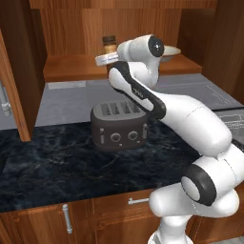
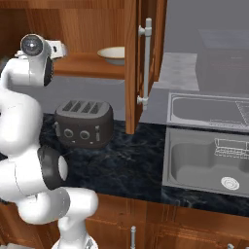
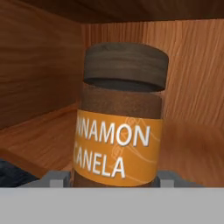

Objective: Take the cinnamon bottle from the cabinet and place it on the dining table, next to the plate with the cupcake. Then take the chocolate from the dining counter and place it on the cupcake plate.

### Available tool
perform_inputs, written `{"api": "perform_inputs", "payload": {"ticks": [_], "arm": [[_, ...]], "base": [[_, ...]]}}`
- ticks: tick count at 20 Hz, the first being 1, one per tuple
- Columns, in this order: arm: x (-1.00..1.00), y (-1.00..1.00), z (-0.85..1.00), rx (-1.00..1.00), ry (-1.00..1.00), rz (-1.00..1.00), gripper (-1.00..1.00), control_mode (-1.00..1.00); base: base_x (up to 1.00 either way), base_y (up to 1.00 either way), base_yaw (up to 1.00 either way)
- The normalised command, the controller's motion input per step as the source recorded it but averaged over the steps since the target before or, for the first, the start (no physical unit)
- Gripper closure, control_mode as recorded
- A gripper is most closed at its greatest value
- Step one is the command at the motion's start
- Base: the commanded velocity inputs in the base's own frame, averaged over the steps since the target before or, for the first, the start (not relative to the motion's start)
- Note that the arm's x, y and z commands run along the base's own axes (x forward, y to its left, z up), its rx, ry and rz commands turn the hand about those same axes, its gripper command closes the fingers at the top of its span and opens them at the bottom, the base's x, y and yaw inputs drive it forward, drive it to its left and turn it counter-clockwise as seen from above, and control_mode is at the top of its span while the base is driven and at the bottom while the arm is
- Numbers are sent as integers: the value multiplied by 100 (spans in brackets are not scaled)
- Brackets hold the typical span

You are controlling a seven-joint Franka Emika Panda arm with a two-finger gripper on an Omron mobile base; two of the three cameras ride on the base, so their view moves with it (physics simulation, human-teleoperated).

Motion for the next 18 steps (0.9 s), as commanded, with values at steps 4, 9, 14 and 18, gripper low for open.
{"api": "perform_inputs", "payload": {"ticks": [4,9,14,18], "arm": [[-100,-37,0,6,-2,29,100,-100],[-100,-56,-1,13,-7,31,100,-100],[-100,-24,-8,17,-15,23,100,-100],[-100,0,-28,1,-6,15,100,-100]], "base": [[0,0,0],[0,0,0],[0,0,0],[0,0,0]]}}
